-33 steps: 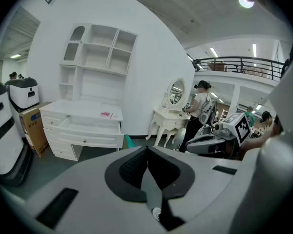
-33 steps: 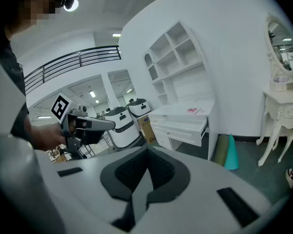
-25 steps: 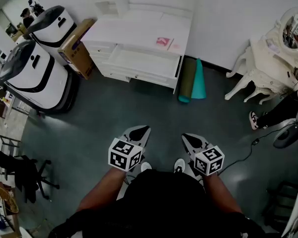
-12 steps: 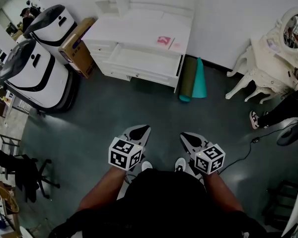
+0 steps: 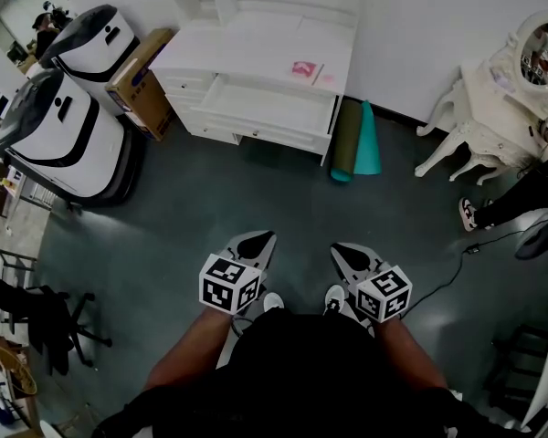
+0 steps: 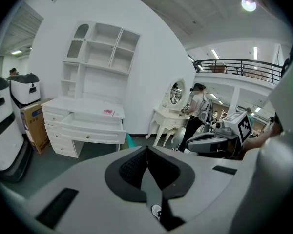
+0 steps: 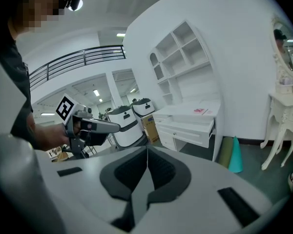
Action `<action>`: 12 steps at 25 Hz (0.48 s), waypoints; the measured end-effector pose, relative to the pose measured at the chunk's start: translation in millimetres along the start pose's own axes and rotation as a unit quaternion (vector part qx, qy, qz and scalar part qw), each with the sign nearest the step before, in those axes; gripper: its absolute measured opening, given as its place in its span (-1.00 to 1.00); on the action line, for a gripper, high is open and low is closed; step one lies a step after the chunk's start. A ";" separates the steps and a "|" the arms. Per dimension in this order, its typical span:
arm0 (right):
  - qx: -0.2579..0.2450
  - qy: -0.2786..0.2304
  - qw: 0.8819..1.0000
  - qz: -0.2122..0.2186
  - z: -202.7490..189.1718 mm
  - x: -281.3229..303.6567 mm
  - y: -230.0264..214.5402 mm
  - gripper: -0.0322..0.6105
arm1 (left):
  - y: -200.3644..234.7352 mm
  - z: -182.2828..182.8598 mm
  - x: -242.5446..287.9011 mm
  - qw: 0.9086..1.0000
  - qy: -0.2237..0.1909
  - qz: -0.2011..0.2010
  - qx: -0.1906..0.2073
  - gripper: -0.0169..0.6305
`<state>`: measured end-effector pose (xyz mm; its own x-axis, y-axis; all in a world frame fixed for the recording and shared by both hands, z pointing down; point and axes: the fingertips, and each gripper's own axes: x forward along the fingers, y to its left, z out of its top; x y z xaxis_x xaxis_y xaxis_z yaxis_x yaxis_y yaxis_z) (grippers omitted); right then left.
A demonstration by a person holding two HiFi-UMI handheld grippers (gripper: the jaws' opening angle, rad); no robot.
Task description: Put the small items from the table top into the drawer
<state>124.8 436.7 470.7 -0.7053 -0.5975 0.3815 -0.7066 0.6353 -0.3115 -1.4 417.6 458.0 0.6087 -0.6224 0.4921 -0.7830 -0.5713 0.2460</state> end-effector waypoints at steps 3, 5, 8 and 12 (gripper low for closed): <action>-0.015 0.006 1.000 -0.007 -3.1 6.6 11.8 -0.81 | 7.0 -1.9 -8.2 1.000 -0.002 -0.002 0.004 -0.91; -0.013 0.006 1.000 -0.012 -5.3 11.7 17.6 -0.81 | 11.7 -3.9 -13.6 1.000 -0.001 -0.004 0.007 -0.91; -0.006 0.002 1.000 -0.022 -6.3 20.9 27.0 -0.81 | 19.9 -9.2 -24.4 1.000 0.003 -0.009 0.012 -0.91; -0.001 -0.006 1.000 -0.029 -7.2 33.1 43.7 -0.81 | 33.5 -18.3 -40.1 1.000 0.006 -0.011 0.020 -0.91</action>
<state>71.0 448.2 476.0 -0.6642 -0.6385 0.3888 -0.7460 0.6004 -0.2883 -54.4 433.1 461.8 0.6244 -0.6028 0.4967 -0.7631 -0.6064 0.2235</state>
